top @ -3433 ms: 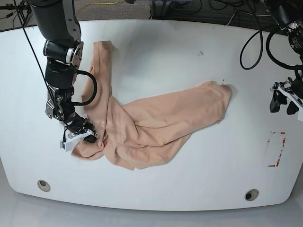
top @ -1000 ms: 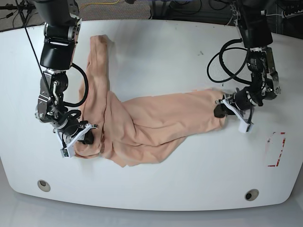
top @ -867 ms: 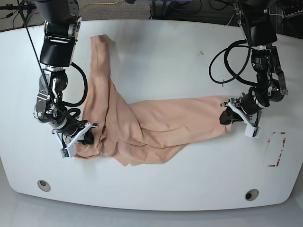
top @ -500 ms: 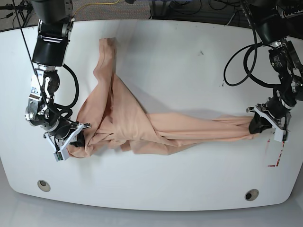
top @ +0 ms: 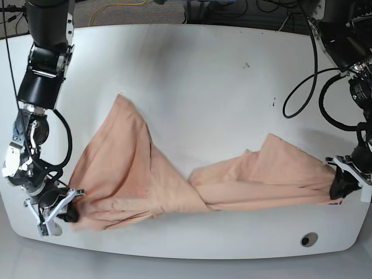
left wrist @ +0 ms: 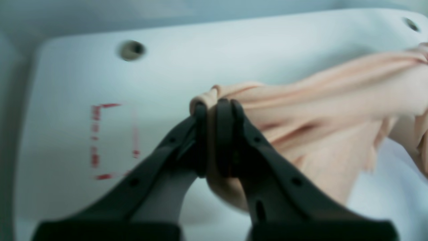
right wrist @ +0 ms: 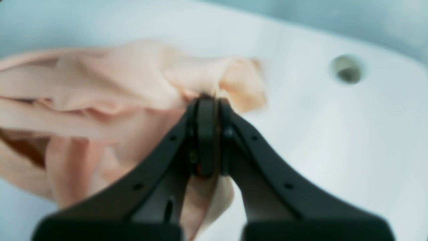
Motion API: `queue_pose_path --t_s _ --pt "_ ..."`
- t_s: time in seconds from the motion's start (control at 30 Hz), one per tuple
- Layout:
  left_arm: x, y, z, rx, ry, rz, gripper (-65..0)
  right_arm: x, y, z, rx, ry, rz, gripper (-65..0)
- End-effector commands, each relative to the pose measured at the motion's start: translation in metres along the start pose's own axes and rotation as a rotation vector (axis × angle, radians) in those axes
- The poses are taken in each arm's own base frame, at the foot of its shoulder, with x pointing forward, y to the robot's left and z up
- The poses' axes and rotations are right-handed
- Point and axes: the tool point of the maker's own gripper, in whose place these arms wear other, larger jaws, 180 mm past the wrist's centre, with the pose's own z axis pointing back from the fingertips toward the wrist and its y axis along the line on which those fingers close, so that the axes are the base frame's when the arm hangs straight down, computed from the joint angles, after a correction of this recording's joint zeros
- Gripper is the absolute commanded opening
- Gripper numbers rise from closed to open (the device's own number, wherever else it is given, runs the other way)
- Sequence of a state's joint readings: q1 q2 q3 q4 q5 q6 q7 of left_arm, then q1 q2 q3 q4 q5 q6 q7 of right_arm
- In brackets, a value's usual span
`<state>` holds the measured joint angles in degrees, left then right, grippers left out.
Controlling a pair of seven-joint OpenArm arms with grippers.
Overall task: Fold the T-shirt properly
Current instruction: 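Lift the T-shirt with both grippers and pull the ends apart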
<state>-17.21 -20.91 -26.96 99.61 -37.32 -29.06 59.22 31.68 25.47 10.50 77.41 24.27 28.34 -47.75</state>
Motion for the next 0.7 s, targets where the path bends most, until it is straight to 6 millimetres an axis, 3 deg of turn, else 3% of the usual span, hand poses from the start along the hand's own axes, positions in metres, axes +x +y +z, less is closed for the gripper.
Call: queue_pose_path --t_s 0.0,0.17,0.37,0.57,0.67 --pt "0.048 0.008 0.008 0.021 -0.116 -0.047 -63.3 0.063 -0.011 0.012 -0.027 -0.121 0.057 -65.0" --pt "0.094 0.018 0.015 0.048 -0.199 -0.080 -63.3 0.105 -0.004 0.016 -0.025 -0.155 0.158 -65.0" --pt "0.161 0.035 0.035 0.094 -0.329 -0.120 -63.2 0.170 0.007 0.025 -0.024 -0.235 0.250 -65.0" --pt "0.203 0.060 0.054 0.140 -0.403 -0.119 -63.1 0.224 -0.002 0.039 -0.049 -0.291 0.278 -65.0" --pt "0.214 0.070 0.060 0.152 -0.420 -0.105 -63.1 0.240 -0.005 0.045 -0.051 -0.304 0.302 -65.0"
